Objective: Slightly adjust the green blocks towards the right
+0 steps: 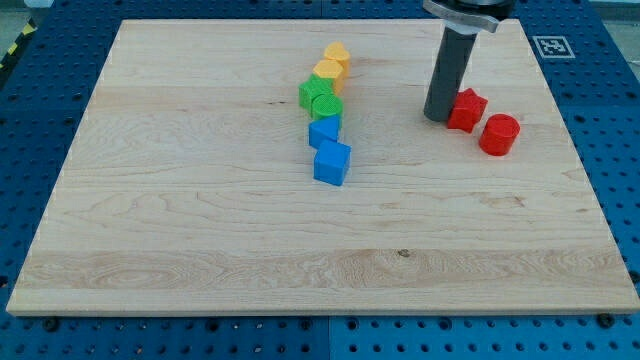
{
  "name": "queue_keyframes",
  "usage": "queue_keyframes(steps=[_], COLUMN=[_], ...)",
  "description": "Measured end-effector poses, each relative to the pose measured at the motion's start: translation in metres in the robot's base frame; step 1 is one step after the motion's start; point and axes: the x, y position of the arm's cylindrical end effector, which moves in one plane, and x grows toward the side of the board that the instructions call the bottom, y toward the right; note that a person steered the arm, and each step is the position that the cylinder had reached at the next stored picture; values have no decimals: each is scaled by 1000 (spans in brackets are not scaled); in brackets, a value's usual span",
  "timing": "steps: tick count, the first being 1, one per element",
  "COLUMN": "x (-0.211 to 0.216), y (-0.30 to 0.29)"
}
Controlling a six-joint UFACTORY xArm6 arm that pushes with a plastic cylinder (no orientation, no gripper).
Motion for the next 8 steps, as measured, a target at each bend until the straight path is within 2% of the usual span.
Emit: queue_keyframes(steps=[3, 5, 8], x=[0, 0, 2], y=[9, -48, -49])
